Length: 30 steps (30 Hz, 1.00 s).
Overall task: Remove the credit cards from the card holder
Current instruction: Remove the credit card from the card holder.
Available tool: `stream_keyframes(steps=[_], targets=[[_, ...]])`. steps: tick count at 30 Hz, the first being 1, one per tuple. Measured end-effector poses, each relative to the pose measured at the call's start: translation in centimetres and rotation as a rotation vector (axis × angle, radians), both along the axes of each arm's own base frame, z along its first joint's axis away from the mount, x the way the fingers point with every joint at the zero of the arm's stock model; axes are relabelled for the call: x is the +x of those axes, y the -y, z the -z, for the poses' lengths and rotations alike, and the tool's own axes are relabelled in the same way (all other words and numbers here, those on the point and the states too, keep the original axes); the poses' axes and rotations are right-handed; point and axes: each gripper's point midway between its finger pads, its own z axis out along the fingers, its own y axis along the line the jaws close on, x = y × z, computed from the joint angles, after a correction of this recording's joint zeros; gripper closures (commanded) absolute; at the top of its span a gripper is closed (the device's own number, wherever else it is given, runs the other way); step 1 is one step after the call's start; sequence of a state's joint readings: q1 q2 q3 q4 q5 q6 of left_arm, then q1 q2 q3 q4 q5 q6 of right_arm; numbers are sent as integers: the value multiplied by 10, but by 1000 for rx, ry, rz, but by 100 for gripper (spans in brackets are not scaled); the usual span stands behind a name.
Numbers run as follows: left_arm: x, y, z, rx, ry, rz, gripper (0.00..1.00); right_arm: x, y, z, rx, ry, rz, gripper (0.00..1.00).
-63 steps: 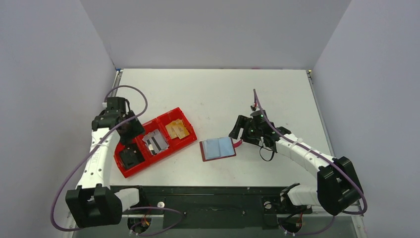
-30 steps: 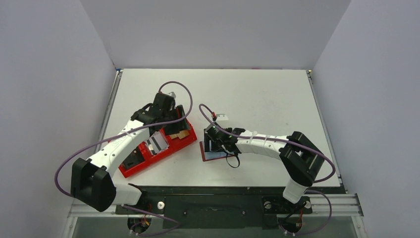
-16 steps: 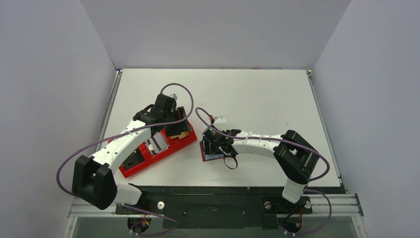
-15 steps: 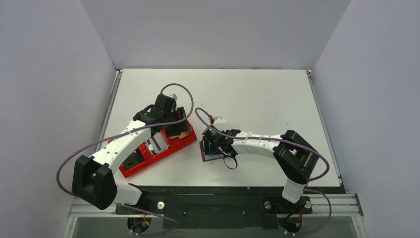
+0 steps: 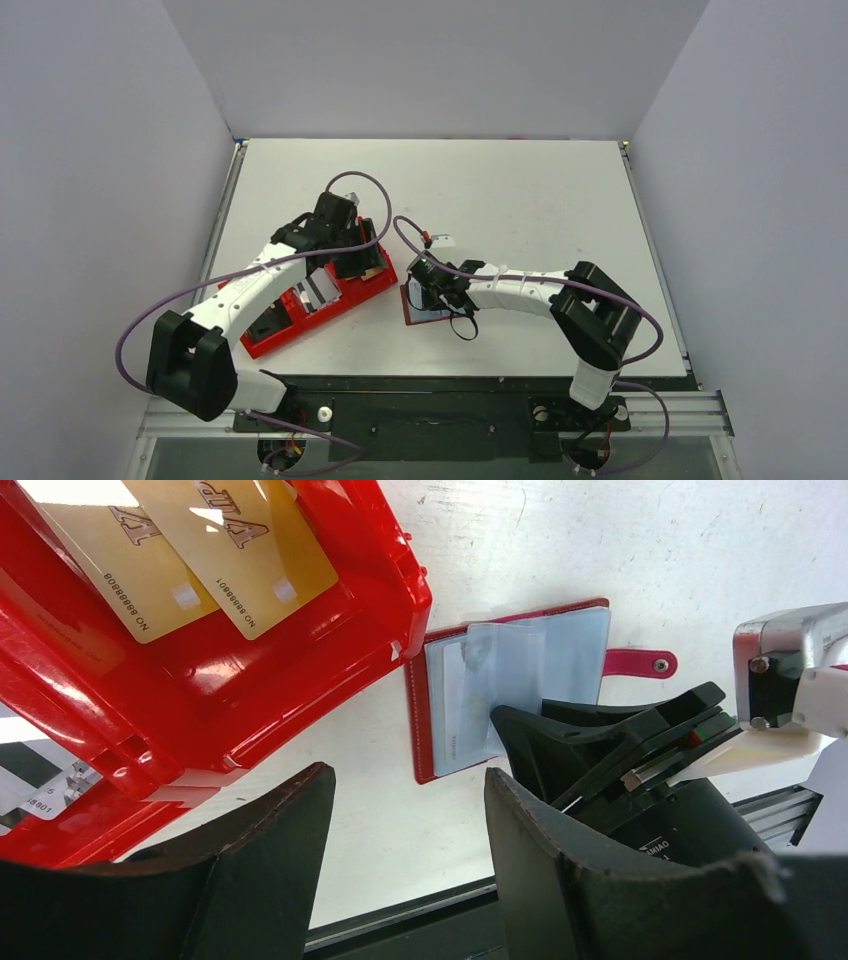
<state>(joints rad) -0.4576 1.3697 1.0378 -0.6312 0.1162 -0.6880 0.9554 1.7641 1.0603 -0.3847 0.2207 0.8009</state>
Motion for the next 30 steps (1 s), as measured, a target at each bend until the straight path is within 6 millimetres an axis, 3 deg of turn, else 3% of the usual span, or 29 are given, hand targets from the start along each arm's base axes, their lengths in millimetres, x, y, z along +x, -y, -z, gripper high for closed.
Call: stream_keyframes(steps=[6,16,30], targets=[[-2,3,5,0,-17,13,46,3,3,3,24,-11,17,89],[-16,31,30,17,-82,107,48,8,8,8,201,-85,46,100],[-18,80,59,-13,-148,202,62,10,-1,9,423,-145,18,100]])
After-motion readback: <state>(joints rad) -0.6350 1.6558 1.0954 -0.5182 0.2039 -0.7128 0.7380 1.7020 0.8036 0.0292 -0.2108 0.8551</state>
